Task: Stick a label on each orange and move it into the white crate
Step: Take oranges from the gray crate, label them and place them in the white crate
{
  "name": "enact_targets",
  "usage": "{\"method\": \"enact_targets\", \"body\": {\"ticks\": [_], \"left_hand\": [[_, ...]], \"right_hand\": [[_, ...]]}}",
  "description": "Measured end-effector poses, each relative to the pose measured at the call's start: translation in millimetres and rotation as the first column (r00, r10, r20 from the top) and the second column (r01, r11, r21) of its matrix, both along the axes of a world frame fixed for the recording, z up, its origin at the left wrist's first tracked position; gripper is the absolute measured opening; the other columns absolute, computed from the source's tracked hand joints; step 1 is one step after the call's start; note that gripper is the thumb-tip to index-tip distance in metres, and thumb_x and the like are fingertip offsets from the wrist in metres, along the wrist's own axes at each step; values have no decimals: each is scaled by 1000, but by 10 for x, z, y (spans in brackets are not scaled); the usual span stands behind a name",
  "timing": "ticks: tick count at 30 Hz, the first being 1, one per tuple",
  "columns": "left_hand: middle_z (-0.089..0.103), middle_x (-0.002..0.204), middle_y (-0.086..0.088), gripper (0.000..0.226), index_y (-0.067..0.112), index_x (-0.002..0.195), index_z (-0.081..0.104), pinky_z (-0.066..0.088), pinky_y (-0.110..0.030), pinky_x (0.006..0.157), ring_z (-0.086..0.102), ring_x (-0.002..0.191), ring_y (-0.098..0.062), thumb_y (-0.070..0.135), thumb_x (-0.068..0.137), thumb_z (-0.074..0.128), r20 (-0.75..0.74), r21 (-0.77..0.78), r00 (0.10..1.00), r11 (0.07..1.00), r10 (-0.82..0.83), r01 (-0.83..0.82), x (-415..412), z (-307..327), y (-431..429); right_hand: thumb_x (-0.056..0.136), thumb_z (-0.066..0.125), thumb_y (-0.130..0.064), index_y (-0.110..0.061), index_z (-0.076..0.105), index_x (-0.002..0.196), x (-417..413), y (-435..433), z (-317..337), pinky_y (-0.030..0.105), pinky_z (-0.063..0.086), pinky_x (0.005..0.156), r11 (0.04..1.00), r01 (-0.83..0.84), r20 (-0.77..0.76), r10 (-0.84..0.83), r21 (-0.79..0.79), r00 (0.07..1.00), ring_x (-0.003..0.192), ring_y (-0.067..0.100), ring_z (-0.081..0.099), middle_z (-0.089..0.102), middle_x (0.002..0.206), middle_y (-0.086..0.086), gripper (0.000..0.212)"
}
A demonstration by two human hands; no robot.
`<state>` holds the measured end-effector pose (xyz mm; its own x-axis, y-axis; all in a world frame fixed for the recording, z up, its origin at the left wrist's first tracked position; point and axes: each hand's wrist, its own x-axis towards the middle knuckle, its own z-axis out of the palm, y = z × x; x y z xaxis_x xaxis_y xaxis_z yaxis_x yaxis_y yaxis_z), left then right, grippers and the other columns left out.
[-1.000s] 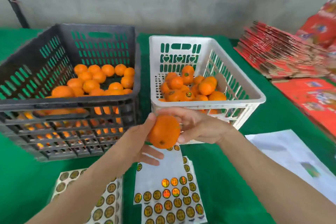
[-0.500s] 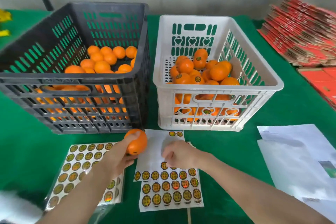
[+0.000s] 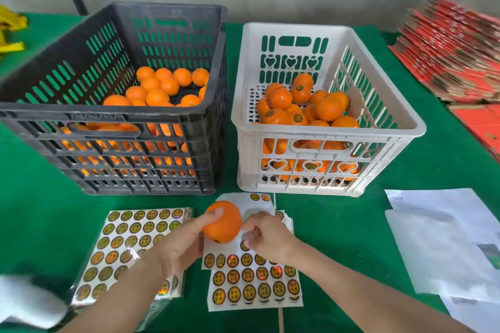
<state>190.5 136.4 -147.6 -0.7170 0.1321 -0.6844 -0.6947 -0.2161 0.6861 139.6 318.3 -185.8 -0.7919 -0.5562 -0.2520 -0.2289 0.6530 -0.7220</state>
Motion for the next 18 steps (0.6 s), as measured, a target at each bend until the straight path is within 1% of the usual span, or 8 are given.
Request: {"method": "enact_targets", "body": {"ticks": [2,5,8,9,13,15,17,18], "left_hand": [[70,107,-17,76,13,119,55,50,-42,88,64,104,-34,52,56,74,18,39,999,999,27,-27,61,-62,42],[70,106,-20,80,9,122,55,50,-45,91,65,102,-36,43,55,85,-20,82,983,980,181,-179,103,-127,97],[73,93,-13,95,17,112,55,56,-38,65,70,85,-30,44,28,92,-34,171,947,935,320,-310,69,-110,103],[71,95,-12,92,20,109,55,56,-37,59,67,86,-30,41,26,91,-23,193,929,914,368,-358,54,-111,95],[54,112,-16,54,23,110,54,56,-40,52,56,97,-33,37,61,73,10,284,875,838,484,-467,5,-155,94],[55,115,-17,68,23,110,54,57,-46,57,57,103,-37,42,51,83,3,308,883,840,469,-447,-13,-145,115],[61,113,-18,103,22,114,53,57,-49,64,61,102,-39,43,21,94,-16,311,901,858,434,-408,-27,-160,110],[66,107,-19,112,21,115,52,57,-47,65,65,97,-38,42,13,95,-27,323,909,864,415,-385,-32,-172,101]], "right_hand": [[87,57,-4,-9,62,109,73,-42,-7,5,37,80,1000,13,-64,-15,-18,998,90,8,51,43,90,-16,23],[86,56,0,-7,65,105,171,-53,0,-2,30,77,993,104,-176,-112,-54,978,88,9,52,52,103,1,22],[85,59,-1,-3,68,98,201,1,42,-2,29,77,966,221,-233,-247,-133,941,88,9,50,52,97,0,16],[85,61,-6,-4,69,99,209,12,57,-2,28,76,961,235,-237,-264,-143,935,87,6,48,51,97,-2,16],[88,63,-16,-8,67,110,242,-10,79,6,31,84,967,222,-235,-246,-121,940,90,3,44,52,103,-3,24],[88,62,-17,-9,69,107,246,-28,98,8,33,83,957,251,-217,-278,-142,936,89,5,47,53,99,-5,22],[88,62,-17,-11,71,104,242,-37,106,10,39,82,933,307,-168,-338,-189,926,86,6,52,57,95,-3,18],[88,63,-16,-12,71,103,239,-41,114,7,39,79,916,340,-132,-371,-213,919,82,3,53,58,93,-5,17]]}}
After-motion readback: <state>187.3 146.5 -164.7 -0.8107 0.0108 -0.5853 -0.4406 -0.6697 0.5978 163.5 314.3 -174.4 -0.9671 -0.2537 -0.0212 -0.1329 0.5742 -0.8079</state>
